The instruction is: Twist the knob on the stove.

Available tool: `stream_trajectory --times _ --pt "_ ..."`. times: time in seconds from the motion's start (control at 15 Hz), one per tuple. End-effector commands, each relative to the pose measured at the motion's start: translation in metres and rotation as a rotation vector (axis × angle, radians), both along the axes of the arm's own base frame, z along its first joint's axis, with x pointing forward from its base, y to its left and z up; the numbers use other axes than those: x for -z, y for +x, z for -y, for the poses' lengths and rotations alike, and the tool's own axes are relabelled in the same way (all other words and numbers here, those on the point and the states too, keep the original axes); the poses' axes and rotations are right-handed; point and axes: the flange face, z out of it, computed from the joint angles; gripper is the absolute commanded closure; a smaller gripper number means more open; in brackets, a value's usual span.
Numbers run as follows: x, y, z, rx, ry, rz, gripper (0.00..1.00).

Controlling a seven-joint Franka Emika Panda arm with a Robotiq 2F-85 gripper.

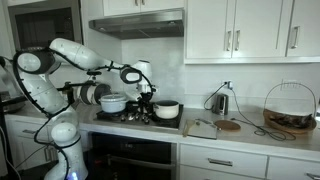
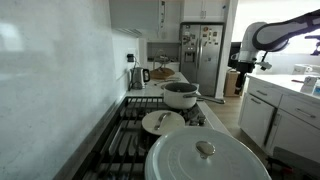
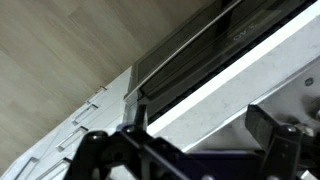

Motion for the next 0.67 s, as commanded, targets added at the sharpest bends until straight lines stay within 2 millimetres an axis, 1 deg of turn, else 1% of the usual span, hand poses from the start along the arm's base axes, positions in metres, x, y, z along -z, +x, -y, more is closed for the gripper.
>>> stream_trajectory --times 0.0,0.27,0.47,0.6 --pt "-0.017 -0.02 -0.044 -0.2 0.018 -0.041 0.0" --pt "-0.035 -0.041 -0.089 -0.423 0.047 -0.13 0.0" --pt "-0.046 -0.056 -0.115 -0.587 0.081 -0.196 0.0" --pt "-0.054 -0.064 -0.128 -0.694 0.113 -0.239 0.0"
